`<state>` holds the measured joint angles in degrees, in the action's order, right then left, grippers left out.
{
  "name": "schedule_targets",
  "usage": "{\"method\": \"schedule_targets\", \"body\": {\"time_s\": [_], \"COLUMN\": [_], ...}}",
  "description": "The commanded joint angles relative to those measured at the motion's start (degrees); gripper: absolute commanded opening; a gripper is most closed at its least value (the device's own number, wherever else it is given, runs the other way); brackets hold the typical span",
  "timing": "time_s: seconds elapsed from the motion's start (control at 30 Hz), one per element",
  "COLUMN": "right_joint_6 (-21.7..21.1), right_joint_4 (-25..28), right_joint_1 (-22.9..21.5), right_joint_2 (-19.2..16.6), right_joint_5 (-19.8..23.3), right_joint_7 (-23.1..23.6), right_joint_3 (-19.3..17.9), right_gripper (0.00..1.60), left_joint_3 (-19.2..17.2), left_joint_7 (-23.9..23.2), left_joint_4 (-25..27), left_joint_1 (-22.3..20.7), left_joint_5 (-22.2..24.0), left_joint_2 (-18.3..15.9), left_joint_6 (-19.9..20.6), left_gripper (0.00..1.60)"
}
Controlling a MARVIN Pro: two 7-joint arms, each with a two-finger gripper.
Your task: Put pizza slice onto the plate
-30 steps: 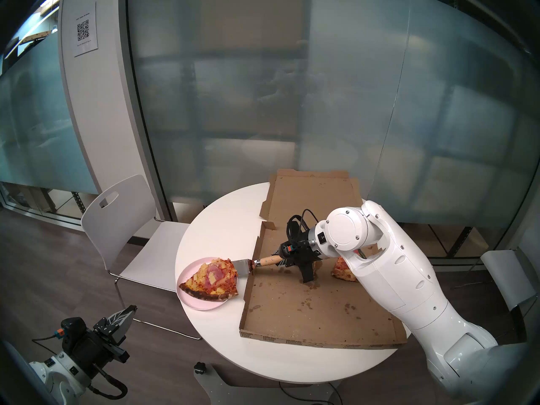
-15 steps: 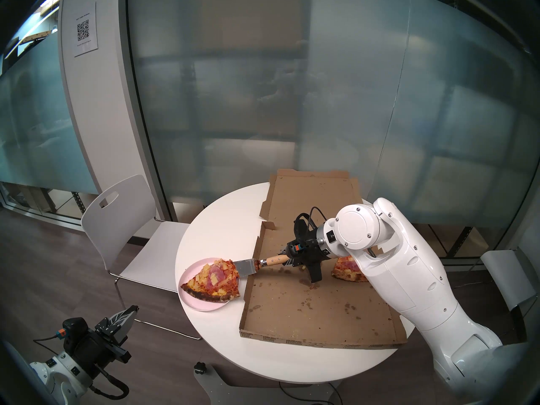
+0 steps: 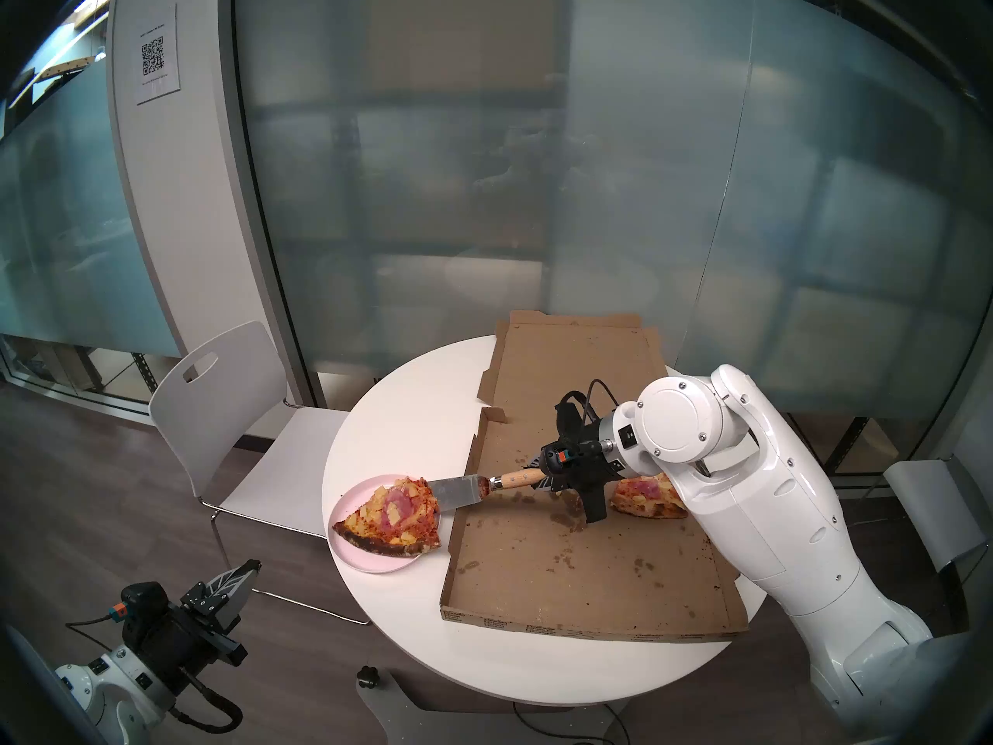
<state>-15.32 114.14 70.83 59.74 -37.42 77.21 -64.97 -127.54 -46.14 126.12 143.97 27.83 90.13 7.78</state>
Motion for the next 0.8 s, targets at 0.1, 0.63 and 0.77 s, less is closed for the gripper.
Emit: {"method": "schedule_targets", "body": {"time_s": [0.1,0.63,0.77], "right_joint_6": [-0.6,-2.9,-3.8], "right_joint_4": [4.4,9.8,10.6], "right_joint_1": [2.3,8.4,10.9], "right_joint_2": [-2.2,-5.8,-6.5], "right_joint_5": [1.7,5.2,7.1], "right_joint_7": [-0.1,0.4,0.4], "right_joint_3": [-3.6,-11.2,-14.5], "right_gripper": [0.0,0.0,0.0], "left_joint_3": [0.5,-0.4,0.1], "left_joint_7": [0.5,-0.7,-1.3], "left_joint_4": [2.7,7.7,9.1], "left_joint_1": [-0.4,1.0,1.6], "left_joint_5": [0.0,2.2,2.4], "left_joint_2": [0.0,1.8,2.6], "left_joint_6": [1.0,2.8,2.9], "left_gripper": [0.0,0.0,0.0]}}
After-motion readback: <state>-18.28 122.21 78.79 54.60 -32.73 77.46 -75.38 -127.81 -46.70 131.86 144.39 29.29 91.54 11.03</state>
